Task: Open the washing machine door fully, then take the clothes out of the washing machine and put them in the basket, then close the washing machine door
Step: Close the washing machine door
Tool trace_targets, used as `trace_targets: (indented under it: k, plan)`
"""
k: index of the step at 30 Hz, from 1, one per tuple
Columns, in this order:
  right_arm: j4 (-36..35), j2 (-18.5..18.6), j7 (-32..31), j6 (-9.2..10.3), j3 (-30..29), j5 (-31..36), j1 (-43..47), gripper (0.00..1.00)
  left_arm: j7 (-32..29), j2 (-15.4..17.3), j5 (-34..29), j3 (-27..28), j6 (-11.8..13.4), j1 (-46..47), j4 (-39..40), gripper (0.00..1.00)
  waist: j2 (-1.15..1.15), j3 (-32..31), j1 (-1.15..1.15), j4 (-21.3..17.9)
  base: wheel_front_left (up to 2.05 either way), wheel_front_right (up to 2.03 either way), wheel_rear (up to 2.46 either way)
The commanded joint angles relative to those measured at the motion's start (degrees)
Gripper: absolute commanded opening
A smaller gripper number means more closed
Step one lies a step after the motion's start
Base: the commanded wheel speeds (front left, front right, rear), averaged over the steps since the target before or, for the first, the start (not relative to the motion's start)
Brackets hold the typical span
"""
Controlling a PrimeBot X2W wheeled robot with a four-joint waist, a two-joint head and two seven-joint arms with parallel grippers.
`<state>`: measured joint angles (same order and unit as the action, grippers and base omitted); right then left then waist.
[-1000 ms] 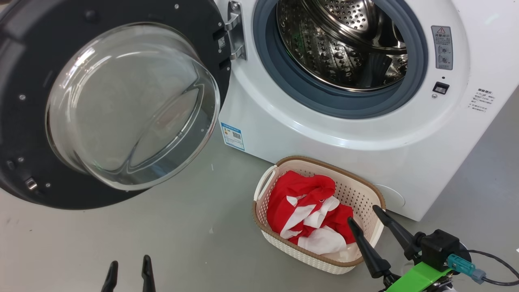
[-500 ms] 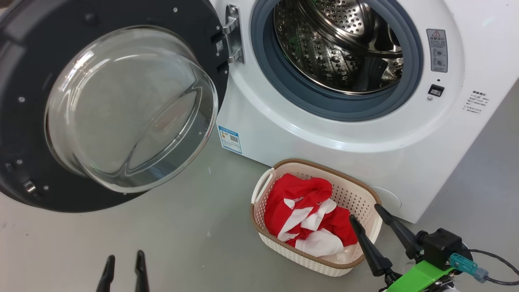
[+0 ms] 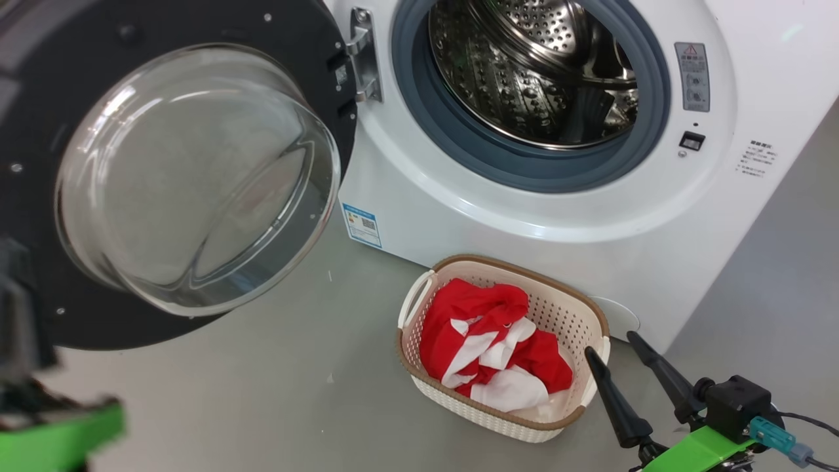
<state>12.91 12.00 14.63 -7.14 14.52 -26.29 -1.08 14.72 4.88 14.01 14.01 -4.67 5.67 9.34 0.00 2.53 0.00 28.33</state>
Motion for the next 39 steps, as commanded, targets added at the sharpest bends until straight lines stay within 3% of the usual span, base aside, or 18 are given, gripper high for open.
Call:
trace_targets:
  k: [1,9,19,27,31,34,39]
  plan:
    - [-1.56,0.55,0.37,-0.35,0.49,0.88,-0.41,1.00,0.28,3.21,0.10,4.38,-1.17,6.01,2.36,0.00,0.00,0.80,0.00,-0.73,0.00,0.00,0.00]
    - [-1.82,0.76,0.37,-0.35,0.14,1.12,-1.30,1.00,0.28,11.68,8.28,11.58,-2.65,20.76,-3.89,0.00,0.00,2.39,0.00,-2.29,0.00,0.00,0.00]
    - [-2.15,0.85,0.37,-0.35,-0.33,1.42,-2.26,1.00,-2.05,24.04,20.56,16.07,-2.80,35.88,-28.01,0.00,0.00,4.60,0.00,-3.85,0.00,0.00,0.00]
    - [-2.13,0.71,0.37,-0.35,-0.17,1.59,-3.18,1.00,-12.77,31.80,24.75,16.15,-2.33,44.71,-50.13,0.00,0.00,5.94,0.00,-4.37,0.00,0.00,0.00]
    - [-2.04,0.74,0.37,-0.35,0.07,1.53,-3.39,1.00,-23.77,33.20,27.45,14.83,-2.42,46.77,-58.96,0.00,0.00,6.24,0.00,-4.45,0.00,0.00,0.00]
    - [-2.05,0.74,0.37,-0.35,0.31,1.53,-3.41,1.00,-30.25,34.22,28.61,13.67,-2.55,46.97,-62.70,0.00,0.00,6.40,0.00,-4.54,0.00,0.00,0.00]
    - [-2.08,1.13,0.37,-0.35,0.93,1.39,-3.54,1.00,-34.97,35.28,31.78,15.38,-2.61,47.40,-66.27,0.00,0.00,6.80,0.00,-4.85,0.00,0.00,0.00]
